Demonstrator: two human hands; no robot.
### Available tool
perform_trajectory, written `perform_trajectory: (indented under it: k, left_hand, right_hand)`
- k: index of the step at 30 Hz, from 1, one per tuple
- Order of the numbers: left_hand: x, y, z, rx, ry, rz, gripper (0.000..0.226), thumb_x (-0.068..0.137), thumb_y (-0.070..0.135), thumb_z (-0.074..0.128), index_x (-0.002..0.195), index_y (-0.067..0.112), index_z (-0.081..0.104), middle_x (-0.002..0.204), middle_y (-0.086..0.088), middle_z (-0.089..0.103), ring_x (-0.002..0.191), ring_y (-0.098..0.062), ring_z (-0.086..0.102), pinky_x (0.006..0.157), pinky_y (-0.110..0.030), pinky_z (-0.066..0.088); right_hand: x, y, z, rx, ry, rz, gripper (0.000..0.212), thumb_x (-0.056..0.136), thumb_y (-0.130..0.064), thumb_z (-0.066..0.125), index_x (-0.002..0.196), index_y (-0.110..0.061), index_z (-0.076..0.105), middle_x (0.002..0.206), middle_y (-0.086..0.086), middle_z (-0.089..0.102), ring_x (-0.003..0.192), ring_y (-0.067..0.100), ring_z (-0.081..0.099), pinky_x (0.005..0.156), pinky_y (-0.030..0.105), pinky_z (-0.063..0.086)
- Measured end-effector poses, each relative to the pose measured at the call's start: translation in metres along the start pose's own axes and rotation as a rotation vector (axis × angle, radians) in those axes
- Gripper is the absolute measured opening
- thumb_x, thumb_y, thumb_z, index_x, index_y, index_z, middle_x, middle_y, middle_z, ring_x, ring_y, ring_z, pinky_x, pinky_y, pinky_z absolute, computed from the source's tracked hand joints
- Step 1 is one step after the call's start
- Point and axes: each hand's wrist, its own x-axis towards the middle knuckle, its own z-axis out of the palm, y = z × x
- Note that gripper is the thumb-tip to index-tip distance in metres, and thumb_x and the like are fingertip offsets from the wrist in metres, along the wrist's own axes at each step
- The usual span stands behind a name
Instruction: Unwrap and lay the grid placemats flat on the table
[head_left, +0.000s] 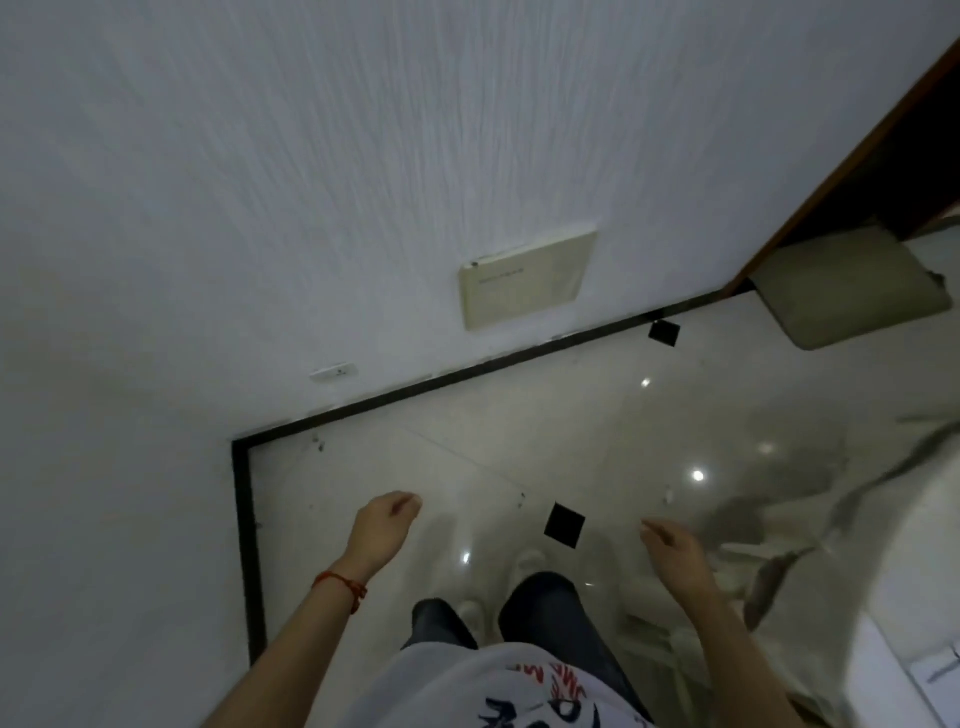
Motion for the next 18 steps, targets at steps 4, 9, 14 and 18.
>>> perform_trajectory:
  k: [4,9,14,18]
  left_hand:
    - [0.062,0.057,0.012,0.039,-0.078,0.028,0.016,0.094,0.023,0.048,0.090,0.015,0.061,0.094,-0.006,0.062,0.090,-0.020,0.058,0.082,-0.024,0.043]
    - [0.134,0.117,0.026,0.149,-0.163,-0.032,0.022,0.095,0.022,0.047,0.087,0.010,0.063,0.092,-0.008,0.061,0.087,-0.022,0.056,0.079,-0.024,0.041]
    - [0.188,0.170,0.034,0.185,-0.165,-0.093,0.019,0.094,0.021,0.048,0.093,0.007,0.061,0.088,-0.009,0.060,0.083,-0.022,0.056,0.070,-0.025,0.041]
    - [0.233,0.211,0.043,0.239,-0.213,-0.120,0.014,0.094,0.020,0.048,0.091,0.009,0.057,0.086,-0.009,0.059,0.078,-0.020,0.055,0.059,-0.020,0.040]
  right_hand:
    - [0.045,0.000,-0.015,0.075,0.032,0.089,0.026,0.091,-0.007,0.051,0.112,0.006,0.059,0.117,0.024,0.060,0.096,0.025,0.054,0.090,0.034,0.039]
    - [0.106,-0.023,-0.041,0.114,0.025,0.187,0.035,0.094,-0.014,0.048,0.124,0.002,0.052,0.128,0.020,0.055,0.115,0.036,0.053,0.104,0.041,0.038]
    - [0.167,-0.062,-0.073,0.220,0.043,0.212,0.035,0.093,-0.014,0.049,0.124,0.001,0.053,0.128,0.020,0.055,0.115,0.035,0.053,0.105,0.043,0.039]
    - [0.210,-0.093,-0.104,0.338,0.127,0.250,0.031,0.092,-0.009,0.049,0.118,0.006,0.055,0.101,0.012,0.057,0.090,0.027,0.056,0.082,0.033,0.045]
